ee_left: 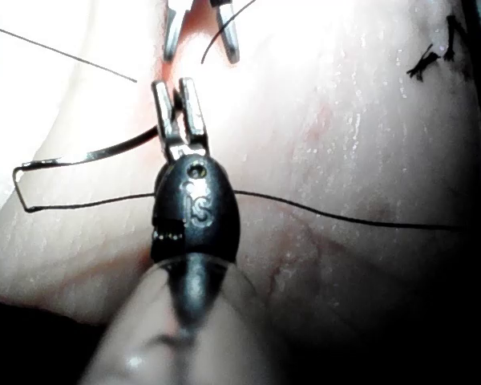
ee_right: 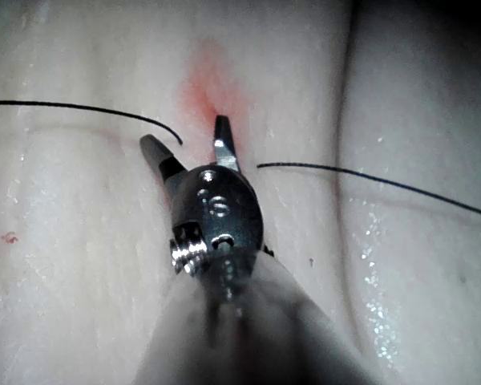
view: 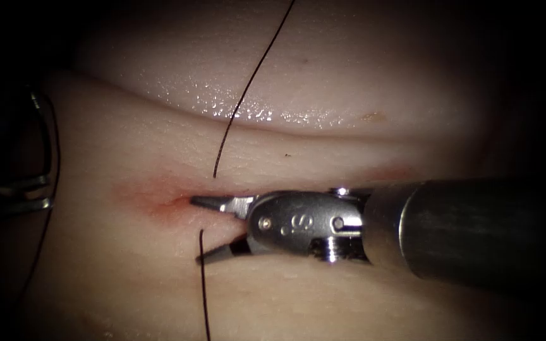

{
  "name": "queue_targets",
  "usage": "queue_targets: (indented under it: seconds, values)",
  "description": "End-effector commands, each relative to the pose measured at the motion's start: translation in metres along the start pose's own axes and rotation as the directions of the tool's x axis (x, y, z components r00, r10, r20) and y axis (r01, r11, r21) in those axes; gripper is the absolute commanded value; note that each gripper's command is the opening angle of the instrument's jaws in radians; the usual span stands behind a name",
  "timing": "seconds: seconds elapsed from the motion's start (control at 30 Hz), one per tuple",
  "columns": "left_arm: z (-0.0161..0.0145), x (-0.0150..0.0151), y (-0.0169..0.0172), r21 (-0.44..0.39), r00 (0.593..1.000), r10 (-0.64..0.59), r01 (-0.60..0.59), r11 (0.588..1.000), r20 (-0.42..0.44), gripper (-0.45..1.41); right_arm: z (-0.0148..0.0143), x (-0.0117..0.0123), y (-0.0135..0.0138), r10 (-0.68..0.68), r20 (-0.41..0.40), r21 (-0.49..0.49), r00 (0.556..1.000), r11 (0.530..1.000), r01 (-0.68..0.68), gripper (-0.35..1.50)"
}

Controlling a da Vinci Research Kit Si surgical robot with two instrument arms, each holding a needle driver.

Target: Wound Closure

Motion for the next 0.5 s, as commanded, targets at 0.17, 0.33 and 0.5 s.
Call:
queue_targets:
  seconds: [0.17,0.33,0.5]
  values:
    - [0.0005,-0.0006,0.0005,-0.002,1.0,-0.001,0.001,1.0,0.0,-0.45,0.0015,-0.0015,-0.0005,0.014,-0.017,0.031,1.0,0.999,-0.013,0.83]
    - [0.0006,-0.0006,0.0005,-0.002,1.0,-0.001,0.001,1.0,0.0,-0.45,0.0015,-0.0011,-0.0013,0.004,-0.018,0.098,1.0,0.995,-0.002,-0.35]
    - [0.0006,-0.0006,0.0005,-0.002,1.0,-0.001,0.001,1.0,0.0,-0.45,0.0003,-0.0003,-0.0018,0.002,-0.005,0.096,1.0,0.995,-0.002,-0.35]
